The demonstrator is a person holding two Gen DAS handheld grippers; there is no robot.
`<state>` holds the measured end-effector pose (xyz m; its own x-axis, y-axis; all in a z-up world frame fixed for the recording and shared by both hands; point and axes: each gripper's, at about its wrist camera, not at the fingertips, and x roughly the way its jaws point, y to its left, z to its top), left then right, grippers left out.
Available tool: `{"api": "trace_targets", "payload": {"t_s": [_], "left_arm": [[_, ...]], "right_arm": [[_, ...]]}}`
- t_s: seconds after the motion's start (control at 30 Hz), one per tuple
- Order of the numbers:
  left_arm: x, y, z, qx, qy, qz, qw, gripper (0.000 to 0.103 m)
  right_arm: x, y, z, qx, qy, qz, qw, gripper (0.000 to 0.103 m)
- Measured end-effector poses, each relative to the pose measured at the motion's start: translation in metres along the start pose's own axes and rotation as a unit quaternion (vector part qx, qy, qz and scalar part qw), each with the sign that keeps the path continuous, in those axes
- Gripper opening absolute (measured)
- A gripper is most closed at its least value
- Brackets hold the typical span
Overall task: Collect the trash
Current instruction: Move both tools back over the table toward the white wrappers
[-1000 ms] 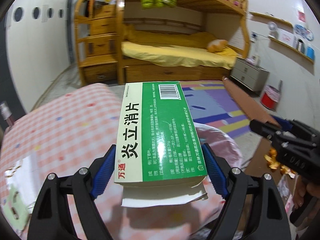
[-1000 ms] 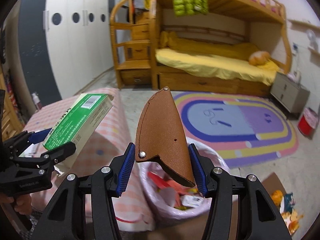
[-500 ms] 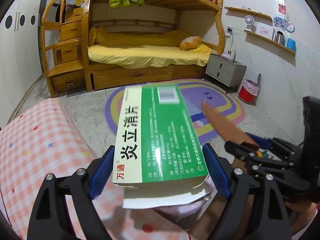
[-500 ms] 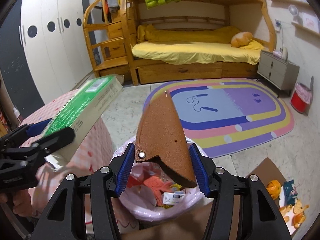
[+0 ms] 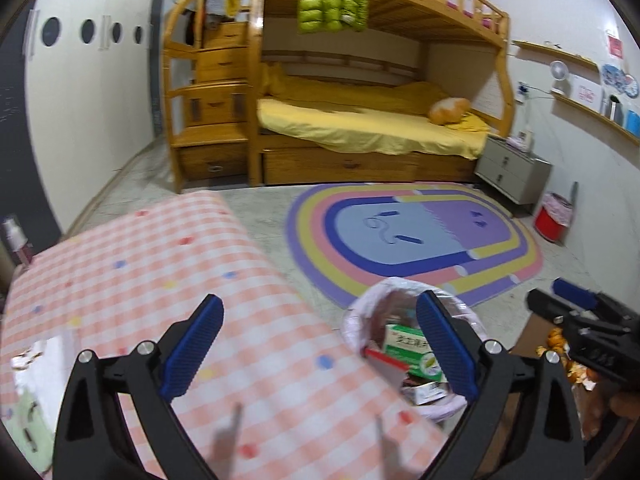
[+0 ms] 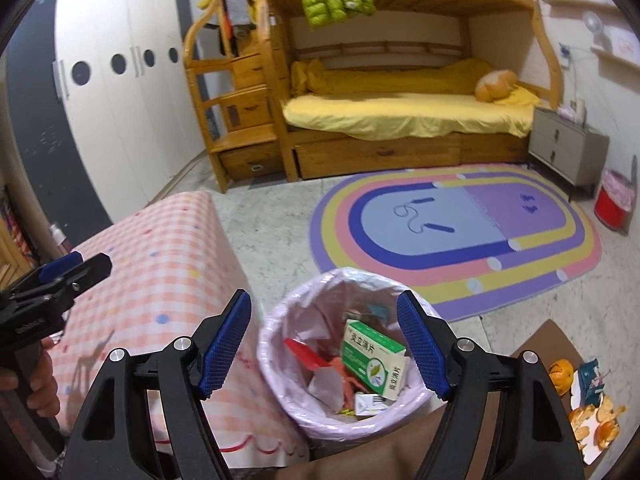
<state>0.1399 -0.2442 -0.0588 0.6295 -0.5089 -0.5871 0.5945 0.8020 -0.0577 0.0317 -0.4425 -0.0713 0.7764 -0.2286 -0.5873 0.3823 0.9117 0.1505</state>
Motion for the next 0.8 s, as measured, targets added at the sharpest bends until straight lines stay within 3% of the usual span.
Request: {"api": "trace_targets", "payload": {"t_s": [0.27, 0.5, 0.7, 0.8], "left_arm": [[-0.044, 0.044, -0.017, -0.01, 0.004, 0.054, 0.9985, 0.094], [-0.078, 0.096, -0.039, -0.03, 0.008, 0.103, 0.9942, 0.094], [-0.105, 0.156, -0.063, -0.071, 0.018, 0.165, 0.9836, 0.094], [-0.12, 0.189, -0.079, -0.094, 0.021, 0.21, 0.973, 0.094]], "right_arm": [[-0.031, 0.068, 0.017, -0.031, 0.0, 0.058, 0.998, 0.075], [-0.033, 0.142, 0.022, -0.078, 0.007, 0.117, 0.99, 0.075], [-0.017, 0.207, 0.022, -0.124, 0.02, 0.163, 0.979, 0.075], [-0.006, 0.23, 0.021, -0.135, 0.027, 0.181, 0.974, 0.075]]}}
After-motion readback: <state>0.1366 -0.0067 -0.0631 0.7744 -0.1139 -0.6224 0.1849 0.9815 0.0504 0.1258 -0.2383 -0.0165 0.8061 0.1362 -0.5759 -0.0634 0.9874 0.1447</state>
